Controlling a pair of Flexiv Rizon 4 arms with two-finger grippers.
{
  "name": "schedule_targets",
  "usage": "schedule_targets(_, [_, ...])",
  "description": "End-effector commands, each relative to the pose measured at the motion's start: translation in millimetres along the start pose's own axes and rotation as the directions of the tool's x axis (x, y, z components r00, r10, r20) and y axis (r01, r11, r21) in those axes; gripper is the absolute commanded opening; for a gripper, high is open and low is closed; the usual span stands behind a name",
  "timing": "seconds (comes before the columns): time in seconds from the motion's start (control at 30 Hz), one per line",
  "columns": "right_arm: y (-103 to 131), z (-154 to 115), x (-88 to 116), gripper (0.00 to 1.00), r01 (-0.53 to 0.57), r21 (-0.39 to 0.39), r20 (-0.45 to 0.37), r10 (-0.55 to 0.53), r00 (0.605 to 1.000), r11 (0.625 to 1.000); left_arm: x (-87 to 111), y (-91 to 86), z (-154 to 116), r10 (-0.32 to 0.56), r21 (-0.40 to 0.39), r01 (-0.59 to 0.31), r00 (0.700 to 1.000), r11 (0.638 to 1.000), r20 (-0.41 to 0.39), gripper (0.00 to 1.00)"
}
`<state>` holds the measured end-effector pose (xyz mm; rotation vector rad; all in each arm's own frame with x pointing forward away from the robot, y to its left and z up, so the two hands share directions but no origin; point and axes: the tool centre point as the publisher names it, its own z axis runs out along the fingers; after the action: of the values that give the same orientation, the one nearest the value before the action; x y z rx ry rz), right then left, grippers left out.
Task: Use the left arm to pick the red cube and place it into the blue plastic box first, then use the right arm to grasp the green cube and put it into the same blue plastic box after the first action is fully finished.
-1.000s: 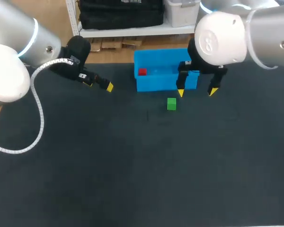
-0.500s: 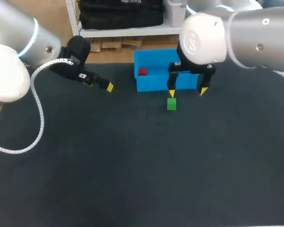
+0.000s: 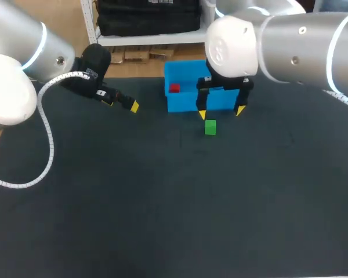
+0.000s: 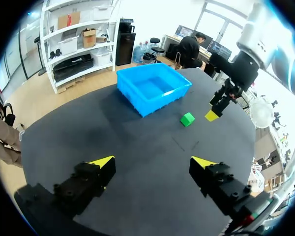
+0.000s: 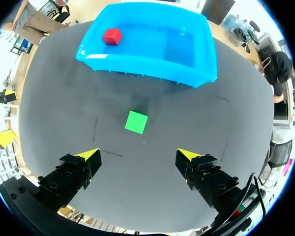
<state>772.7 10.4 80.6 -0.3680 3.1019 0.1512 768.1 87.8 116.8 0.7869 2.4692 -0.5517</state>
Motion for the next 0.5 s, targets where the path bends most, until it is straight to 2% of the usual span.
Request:
schedule_targets(0.03, [1.6, 7.5, -7.3, 1.00, 0.003, 0.004, -0.013, -0.003, 1.000, 1.000, 0.0, 1.2, 0.5, 0.002, 0.004, -0.002, 1.000, 1.000, 0.002, 1.00])
schedule_targets(0.5, [2.4, 25.9, -15.7, 1.00, 0.032, 0.020, -0.037, -0.031, 0.999, 0.999, 0.0, 1.2, 0.5, 0.002, 0.004, -0.002, 1.000, 1.000, 0.002, 1.00])
